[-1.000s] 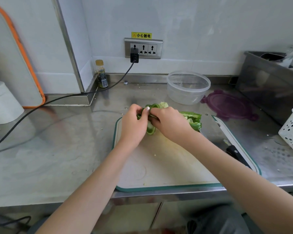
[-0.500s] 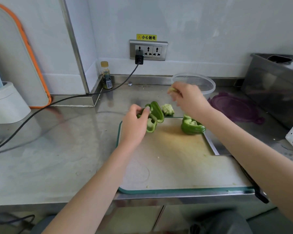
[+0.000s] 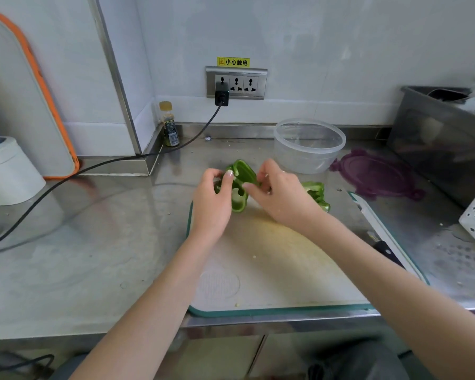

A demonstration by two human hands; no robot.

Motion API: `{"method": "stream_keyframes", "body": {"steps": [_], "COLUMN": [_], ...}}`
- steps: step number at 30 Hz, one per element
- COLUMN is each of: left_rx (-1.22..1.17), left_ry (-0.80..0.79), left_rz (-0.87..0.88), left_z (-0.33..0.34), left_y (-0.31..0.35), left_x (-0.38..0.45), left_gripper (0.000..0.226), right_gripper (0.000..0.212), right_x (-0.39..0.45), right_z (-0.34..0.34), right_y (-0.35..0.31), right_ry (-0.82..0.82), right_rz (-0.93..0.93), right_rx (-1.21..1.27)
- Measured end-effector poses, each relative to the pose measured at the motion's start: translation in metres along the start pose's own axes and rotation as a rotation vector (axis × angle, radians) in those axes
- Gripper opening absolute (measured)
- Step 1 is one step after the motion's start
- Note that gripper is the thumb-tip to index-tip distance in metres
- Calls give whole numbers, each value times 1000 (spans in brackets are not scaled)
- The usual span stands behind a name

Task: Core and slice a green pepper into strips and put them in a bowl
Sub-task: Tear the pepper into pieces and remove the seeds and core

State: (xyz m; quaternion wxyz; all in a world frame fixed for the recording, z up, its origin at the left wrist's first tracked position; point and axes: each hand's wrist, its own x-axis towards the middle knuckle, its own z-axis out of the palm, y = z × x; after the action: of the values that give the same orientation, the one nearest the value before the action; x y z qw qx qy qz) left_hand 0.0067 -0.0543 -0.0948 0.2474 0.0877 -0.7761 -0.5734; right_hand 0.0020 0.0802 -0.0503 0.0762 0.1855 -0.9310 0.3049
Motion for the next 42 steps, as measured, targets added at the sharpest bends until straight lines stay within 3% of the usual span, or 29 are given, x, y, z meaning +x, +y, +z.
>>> {"method": "stream_keyframes", "body": {"steps": [2, 4, 6, 9, 11, 15, 21, 23, 29, 34, 36, 39, 41, 42], "left_rx": [8, -19, -85, -409, -526, -687, -642, -603, -591, -637, -628, -604, -620, -630], "left_ry": [-17, -44, -69, -128, -160, -217, -199, -176, -148, -150, -127, -121, -109, -103], "left_rz": [31, 23, -37, -288, -373, -499, -478, -466, -500, -533, -525, -510, -543, -558], "left_z": [0, -1, 0, -1, -2, -3, -2, -1, -2, -2, -2, 0, 0, 0], "left_y": [1, 3, 5, 9, 10, 11, 7, 5, 3, 3, 3, 6, 8, 10], "left_x": [-1, -1, -1, 0, 2, 6, 6, 7, 7, 8, 11, 10, 10, 10], "left_gripper": [17, 15, 17, 21, 25, 30, 24, 24, 26, 29, 30, 27, 28, 29], "right_gripper": [46, 60, 67, 47, 33, 28, 11, 18, 17, 8, 7, 7, 11, 21], "right_x": [4, 10, 10, 3, 3, 8, 6, 4, 1, 2, -4, -3, 14, 24], "right_z": [5, 3, 2, 0, 1, 10, 27, 30, 36, 30, 31, 13, -2, -8], "right_y": [-4, -9, -10, -9, -7, -2, 4, 3, 11, 20, 18, 8, 12, 15], "right_ry": [-2, -104, -85, 151, 123, 7, 130, 181, 242, 260, 257, 412, 460, 378], "right_rz": [22, 114, 68, -205, -315, -376, -455, -525, -819, -876, -820, -407, -111, -15], "right_rx": [55, 145, 28, -369, -462, -462, -248, -231, -373, -391, -247, 201, 200, 110]}}
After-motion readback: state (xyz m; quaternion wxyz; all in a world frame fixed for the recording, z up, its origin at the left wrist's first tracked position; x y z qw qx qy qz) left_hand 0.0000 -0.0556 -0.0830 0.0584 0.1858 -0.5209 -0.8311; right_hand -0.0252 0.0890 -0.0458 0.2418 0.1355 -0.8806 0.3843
